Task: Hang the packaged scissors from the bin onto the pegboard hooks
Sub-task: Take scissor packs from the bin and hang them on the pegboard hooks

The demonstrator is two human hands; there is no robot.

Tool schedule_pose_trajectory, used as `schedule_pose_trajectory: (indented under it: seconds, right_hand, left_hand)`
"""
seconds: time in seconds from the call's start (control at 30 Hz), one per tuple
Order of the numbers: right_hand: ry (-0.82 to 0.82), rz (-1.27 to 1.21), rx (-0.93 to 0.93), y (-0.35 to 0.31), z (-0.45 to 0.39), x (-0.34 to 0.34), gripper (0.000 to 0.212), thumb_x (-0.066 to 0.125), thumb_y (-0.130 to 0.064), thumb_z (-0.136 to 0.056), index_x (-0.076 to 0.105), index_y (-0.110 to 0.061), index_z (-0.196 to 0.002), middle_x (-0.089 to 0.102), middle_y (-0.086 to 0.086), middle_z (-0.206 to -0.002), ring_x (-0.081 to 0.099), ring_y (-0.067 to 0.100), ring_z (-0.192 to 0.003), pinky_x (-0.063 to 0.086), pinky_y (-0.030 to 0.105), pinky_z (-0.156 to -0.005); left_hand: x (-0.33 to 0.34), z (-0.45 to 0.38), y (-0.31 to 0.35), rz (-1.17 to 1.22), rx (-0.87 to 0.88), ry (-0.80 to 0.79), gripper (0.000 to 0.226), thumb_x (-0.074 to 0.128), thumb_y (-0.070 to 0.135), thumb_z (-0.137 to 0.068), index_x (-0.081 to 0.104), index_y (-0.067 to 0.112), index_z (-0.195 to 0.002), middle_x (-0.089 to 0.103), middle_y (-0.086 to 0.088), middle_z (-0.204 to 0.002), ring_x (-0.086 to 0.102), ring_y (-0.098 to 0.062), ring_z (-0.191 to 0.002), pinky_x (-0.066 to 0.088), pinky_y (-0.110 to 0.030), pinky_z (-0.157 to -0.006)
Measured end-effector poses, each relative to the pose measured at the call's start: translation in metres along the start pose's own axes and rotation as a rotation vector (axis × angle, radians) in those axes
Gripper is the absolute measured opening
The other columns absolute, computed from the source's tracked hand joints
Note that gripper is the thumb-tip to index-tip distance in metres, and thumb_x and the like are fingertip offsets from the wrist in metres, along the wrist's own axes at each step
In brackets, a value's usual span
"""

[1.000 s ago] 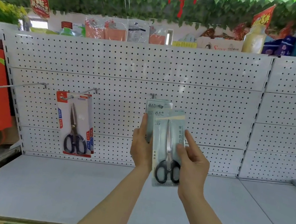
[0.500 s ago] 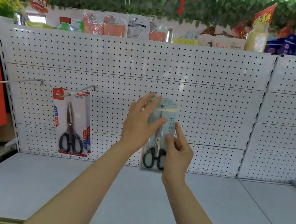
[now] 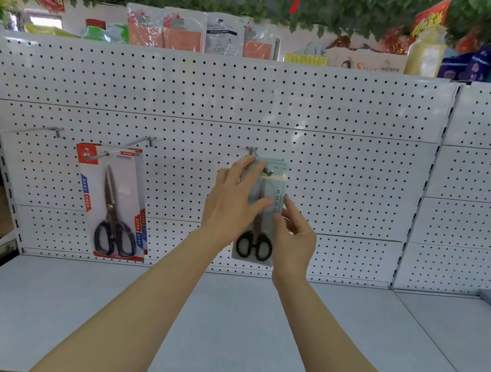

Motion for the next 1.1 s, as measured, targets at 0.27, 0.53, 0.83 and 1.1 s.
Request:
schedule_pose_trajectory:
  seconds: [0.27,0.53,0.83,1.1]
  right_hand:
    - [-0.122,0.361,-0.159,-0.018,0.002,-0.019,0.042,0.064,-0.023,-0.091,0.058,-0.026,-0.132,0.06,-0.009,-0.13,0.053,0.007,-0.12,0.044,0.031,-0.103]
    - [-0.101,0.955,-0.726,-0.064,0.023,-0.075,0.052,0.068,-0.031,-0.086,0.056,-0.01,-0.133,0.058,0.004,-0.133,0.055,0.023,-0.119,0.036,0.036,-0.101]
    - [-0.046,1.16,-0.898,-0.07,0.097,-0.202,0.051,0.062,-0.032,-0.085,0.059,-0.003,-0.127,0.061,0.011,-0.128,0.058,0.03,-0.117,0.041,0.041,-0.098]
    - [-0.154,1.461,-0.603,0.02,0.18,-0.346,0.055,0.06,-0.034,-0.08,0.058,-0.004,-0.127,0.062,0.012,-0.125,0.058,0.029,-0.116,0.041,0.042,-0.094]
  left_hand:
    - [-0.007,0.001,-0.001,-0.07,0.066,-0.034,0.079,0.055,0.058,-0.09,0.021,0.031,-0.155,0.019,0.014,-0.162,0.027,-0.022,-0.137,0.04,-0.04,-0.107]
    - [-0.036,0.044,0.03,-0.203,0.18,0.037,0.085,0.057,0.055,-0.089,0.019,0.018,-0.156,0.017,-0.003,-0.164,0.013,-0.028,-0.149,0.016,-0.046,-0.118]
    - [0.004,0.174,0.104,-0.268,0.347,-0.039,0.08,0.058,0.051,-0.089,0.029,0.012,-0.153,0.029,-0.008,-0.159,0.028,-0.033,-0.144,0.021,-0.047,-0.116]
    - [0.111,0.319,0.144,-0.22,0.459,-0.391,0.083,0.073,0.041,-0.077,0.041,0.01,-0.147,0.04,-0.011,-0.153,0.039,-0.035,-0.137,0.028,-0.051,-0.111]
Point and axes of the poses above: each hand's wrist, its own z-axis away from the middle knuckle, its own x-axis out of the palm, y = z × x, the point moved 1 cm from there along -z, towards the middle knuckle
